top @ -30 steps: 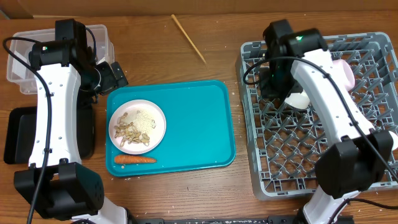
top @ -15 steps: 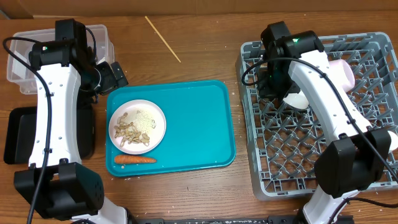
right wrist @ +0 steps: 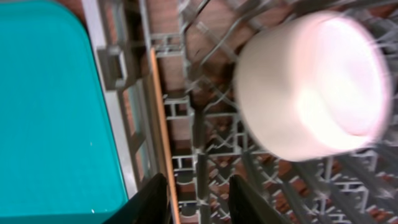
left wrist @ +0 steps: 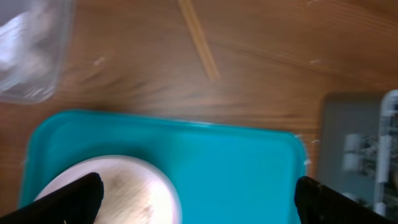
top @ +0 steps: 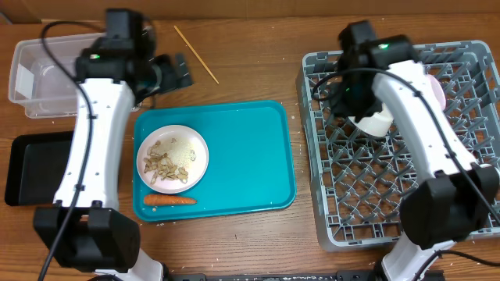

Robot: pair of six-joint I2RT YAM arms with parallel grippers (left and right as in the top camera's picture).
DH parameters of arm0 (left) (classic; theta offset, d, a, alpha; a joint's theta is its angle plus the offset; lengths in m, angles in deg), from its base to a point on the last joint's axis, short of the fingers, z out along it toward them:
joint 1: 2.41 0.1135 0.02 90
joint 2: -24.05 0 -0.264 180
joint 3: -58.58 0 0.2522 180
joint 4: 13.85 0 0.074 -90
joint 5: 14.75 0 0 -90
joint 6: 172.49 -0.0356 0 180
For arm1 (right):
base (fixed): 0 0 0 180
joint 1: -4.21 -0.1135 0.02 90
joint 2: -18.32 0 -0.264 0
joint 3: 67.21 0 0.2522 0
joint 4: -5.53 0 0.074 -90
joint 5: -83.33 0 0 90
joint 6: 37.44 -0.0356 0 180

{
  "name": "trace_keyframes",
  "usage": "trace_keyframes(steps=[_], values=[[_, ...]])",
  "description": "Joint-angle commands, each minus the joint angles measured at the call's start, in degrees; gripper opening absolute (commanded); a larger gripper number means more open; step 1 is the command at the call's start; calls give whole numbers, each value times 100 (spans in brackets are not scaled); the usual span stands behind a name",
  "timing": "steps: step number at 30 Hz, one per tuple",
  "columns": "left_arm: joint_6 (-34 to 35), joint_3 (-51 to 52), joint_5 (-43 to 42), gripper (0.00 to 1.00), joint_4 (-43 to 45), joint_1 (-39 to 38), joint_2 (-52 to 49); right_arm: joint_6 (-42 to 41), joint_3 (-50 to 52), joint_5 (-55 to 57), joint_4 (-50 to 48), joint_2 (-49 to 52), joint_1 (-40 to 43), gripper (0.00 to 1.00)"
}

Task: Sort waste into correct bins and load items into the dishwasher
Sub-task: 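Reach the left gripper to the chopstick on the table and grasp it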

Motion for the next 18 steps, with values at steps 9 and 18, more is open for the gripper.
trace_keyframes(steps=[9, 18], values=[[1982, 20, -149, 100, 2435, -254, -1513, 282, -782, -50, -72, -791, 1637, 54], [3005, 20, -481, 100, 3915, -175, -2712, 282, -785, -844, -328, -789, 2341, 55]])
